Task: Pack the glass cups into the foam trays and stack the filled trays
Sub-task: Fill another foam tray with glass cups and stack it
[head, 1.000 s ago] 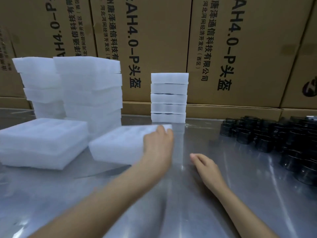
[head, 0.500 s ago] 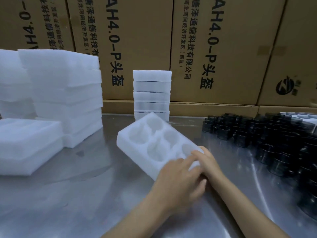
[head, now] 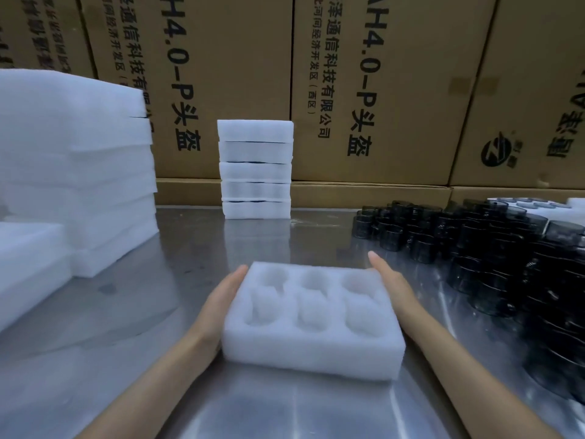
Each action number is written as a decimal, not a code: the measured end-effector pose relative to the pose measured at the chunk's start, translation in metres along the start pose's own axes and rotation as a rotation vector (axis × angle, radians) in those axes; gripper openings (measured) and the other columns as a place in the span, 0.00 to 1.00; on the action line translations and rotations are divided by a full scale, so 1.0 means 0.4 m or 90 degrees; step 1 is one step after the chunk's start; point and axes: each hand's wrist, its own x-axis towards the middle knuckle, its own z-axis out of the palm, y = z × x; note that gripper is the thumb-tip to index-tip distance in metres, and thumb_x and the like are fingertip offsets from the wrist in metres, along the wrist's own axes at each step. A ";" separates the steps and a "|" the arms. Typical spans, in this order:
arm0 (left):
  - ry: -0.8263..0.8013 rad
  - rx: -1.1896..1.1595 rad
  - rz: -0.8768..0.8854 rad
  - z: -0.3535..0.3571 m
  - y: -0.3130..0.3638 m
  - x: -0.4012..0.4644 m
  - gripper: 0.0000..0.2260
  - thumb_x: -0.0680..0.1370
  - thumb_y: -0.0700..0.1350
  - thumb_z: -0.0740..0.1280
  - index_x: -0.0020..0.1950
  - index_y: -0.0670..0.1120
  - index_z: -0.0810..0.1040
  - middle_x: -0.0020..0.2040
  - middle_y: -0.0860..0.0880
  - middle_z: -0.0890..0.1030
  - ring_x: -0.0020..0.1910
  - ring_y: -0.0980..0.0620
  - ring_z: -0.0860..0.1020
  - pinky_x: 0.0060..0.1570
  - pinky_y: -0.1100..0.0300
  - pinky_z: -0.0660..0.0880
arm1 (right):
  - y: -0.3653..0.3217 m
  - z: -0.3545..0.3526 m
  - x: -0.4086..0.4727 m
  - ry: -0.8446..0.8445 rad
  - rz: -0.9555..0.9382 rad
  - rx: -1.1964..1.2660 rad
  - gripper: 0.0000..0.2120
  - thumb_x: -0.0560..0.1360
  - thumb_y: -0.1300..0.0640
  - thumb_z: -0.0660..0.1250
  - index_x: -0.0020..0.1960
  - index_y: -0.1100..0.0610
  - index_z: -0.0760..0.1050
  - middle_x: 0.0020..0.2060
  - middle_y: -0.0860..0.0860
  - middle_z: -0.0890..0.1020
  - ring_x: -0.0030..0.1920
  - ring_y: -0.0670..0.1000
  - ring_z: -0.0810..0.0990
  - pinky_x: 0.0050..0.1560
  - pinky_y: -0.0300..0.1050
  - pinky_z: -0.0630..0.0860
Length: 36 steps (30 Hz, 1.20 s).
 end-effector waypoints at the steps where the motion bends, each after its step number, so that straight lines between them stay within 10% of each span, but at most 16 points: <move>1: -0.028 -0.040 -0.015 0.007 -0.005 0.012 0.16 0.77 0.46 0.58 0.37 0.48 0.83 0.40 0.48 0.82 0.40 0.54 0.81 0.40 0.63 0.77 | 0.001 -0.001 0.009 0.050 0.001 -0.006 0.23 0.76 0.39 0.60 0.31 0.52 0.80 0.26 0.46 0.82 0.26 0.42 0.79 0.34 0.42 0.69; 7: 0.007 0.108 -0.012 0.016 -0.016 0.064 0.21 0.80 0.50 0.59 0.69 0.40 0.69 0.65 0.46 0.75 0.64 0.46 0.73 0.66 0.56 0.70 | 0.032 -0.051 0.090 0.227 -0.080 0.030 0.11 0.79 0.54 0.59 0.52 0.56 0.78 0.46 0.50 0.82 0.47 0.52 0.79 0.49 0.49 0.75; 12: -0.058 0.206 0.040 0.011 -0.030 0.058 0.12 0.76 0.43 0.66 0.54 0.60 0.80 0.51 0.58 0.83 0.51 0.59 0.81 0.46 0.66 0.78 | 0.063 -0.097 0.158 0.391 -0.078 -0.084 0.19 0.78 0.56 0.58 0.69 0.53 0.67 0.42 0.48 0.80 0.38 0.47 0.73 0.37 0.44 0.66; 24: -0.075 0.277 0.085 0.023 -0.048 0.059 0.18 0.76 0.35 0.64 0.58 0.55 0.76 0.47 0.57 0.84 0.46 0.59 0.82 0.37 0.70 0.75 | 0.062 -0.159 0.260 0.484 -0.096 -0.034 0.30 0.79 0.54 0.57 0.77 0.51 0.49 0.45 0.45 0.78 0.45 0.52 0.76 0.46 0.49 0.71; 36: -0.061 0.310 0.089 0.027 -0.054 0.065 0.19 0.76 0.33 0.62 0.57 0.56 0.76 0.47 0.61 0.84 0.45 0.61 0.82 0.37 0.71 0.75 | 0.049 -0.184 0.310 0.454 -0.059 0.038 0.27 0.78 0.58 0.58 0.75 0.53 0.54 0.35 0.45 0.74 0.36 0.47 0.73 0.43 0.47 0.69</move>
